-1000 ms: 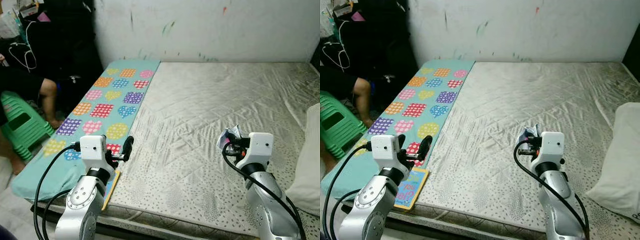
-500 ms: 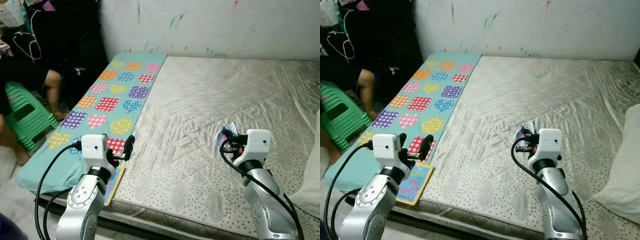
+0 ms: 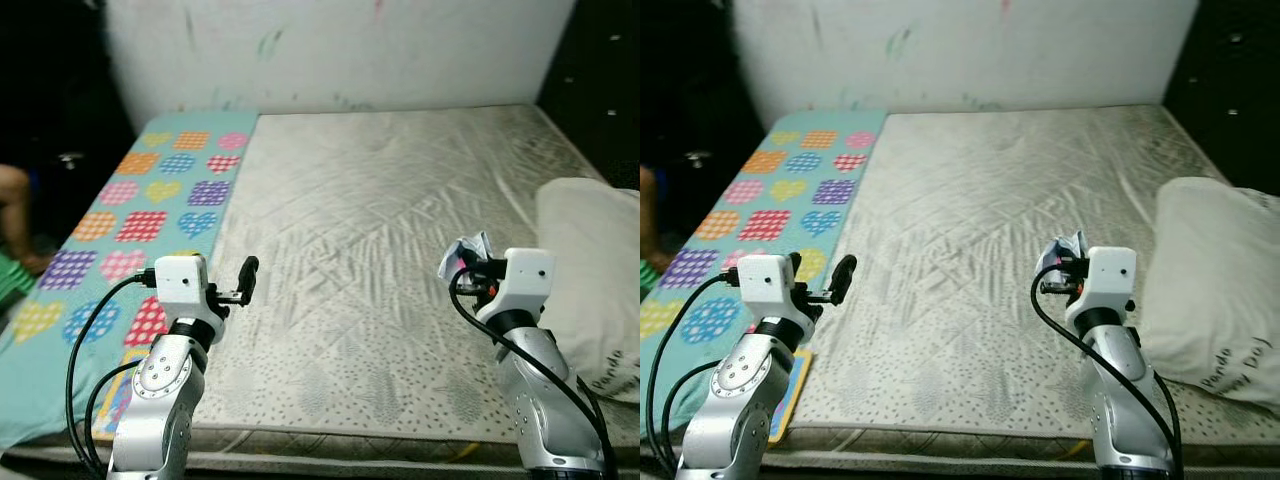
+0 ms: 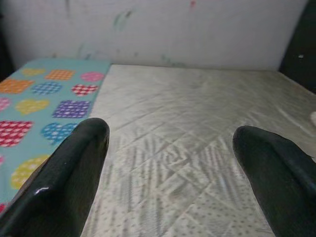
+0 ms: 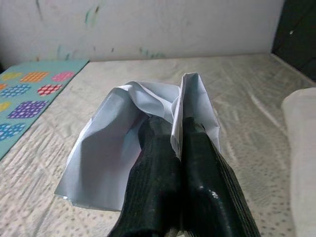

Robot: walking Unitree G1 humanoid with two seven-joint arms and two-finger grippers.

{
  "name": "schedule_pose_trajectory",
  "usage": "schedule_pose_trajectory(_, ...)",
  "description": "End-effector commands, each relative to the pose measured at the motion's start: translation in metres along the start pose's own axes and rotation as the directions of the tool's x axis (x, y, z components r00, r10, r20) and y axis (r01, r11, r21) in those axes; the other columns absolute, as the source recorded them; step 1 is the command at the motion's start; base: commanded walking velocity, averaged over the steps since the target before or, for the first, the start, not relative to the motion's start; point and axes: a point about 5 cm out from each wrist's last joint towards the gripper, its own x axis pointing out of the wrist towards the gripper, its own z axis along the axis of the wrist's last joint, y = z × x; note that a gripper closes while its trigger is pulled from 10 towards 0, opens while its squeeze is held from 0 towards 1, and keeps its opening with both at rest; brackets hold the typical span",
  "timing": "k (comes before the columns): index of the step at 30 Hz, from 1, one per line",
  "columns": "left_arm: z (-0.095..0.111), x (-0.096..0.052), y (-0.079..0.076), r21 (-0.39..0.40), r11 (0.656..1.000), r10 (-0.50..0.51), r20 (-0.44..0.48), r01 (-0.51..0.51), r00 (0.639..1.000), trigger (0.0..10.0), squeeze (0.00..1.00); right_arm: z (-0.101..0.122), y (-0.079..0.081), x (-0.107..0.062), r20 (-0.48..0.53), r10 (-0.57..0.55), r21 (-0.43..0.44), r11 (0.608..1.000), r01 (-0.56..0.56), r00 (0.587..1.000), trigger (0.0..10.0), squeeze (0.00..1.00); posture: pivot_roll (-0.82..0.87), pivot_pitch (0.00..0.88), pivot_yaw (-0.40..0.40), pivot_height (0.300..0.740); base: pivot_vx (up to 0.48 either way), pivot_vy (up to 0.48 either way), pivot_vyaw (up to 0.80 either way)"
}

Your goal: Clean up the room

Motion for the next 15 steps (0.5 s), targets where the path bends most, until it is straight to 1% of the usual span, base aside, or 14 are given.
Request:
schedule_pose_trajectory(1,0.0003,-0.0009,0.0057,0.007,1.0,0.015,0.001,-0.015,1.0,10.0,0.0,0.0033,0.0097,0.0054,0.016,0.043,-0.004,0.999,-0.043,0.999,10.0,0.0,-0.2,0.0,0.097,0.74,0.0,0.0,0.0)
schedule_pose_trajectory(3,0.001,-0.0019,0.0057,0.006,1.0,0.01,0.004,-0.01,1.0,10.0,0.0,0.0068,0.0131,0.0077,0.031,0.055,-0.012,0.998,-0.055,0.998,10.0,0.0,-0.21,0.0,0.103,0.74,0.0,0.0,0.0)
schedule_pose_trajectory(5,0.0007,-0.0018,0.0063,0.005,1.0,0.011,0.004,-0.011,1.0,10.0,0.0,0.0071,0.0134,0.008,0.032,0.053,-0.009,0.999,-0.053,0.998,10.0,0.0,-0.21,0.0,0.103,0.74,0.0,0.323,0.0)
schedule_pose_trajectory(15,-0.0069,-0.0044,0.0036,-0.024,1.0,0.012,-0.02,-0.012,1.0,10.0,0.0,-0.001,0.0135,0.0017,0.013,0.044,0.001,0.999,-0.044,0.999,10.0,0.0,-0.22,0.0,0.108,0.74,0.0,0.48,0.0)
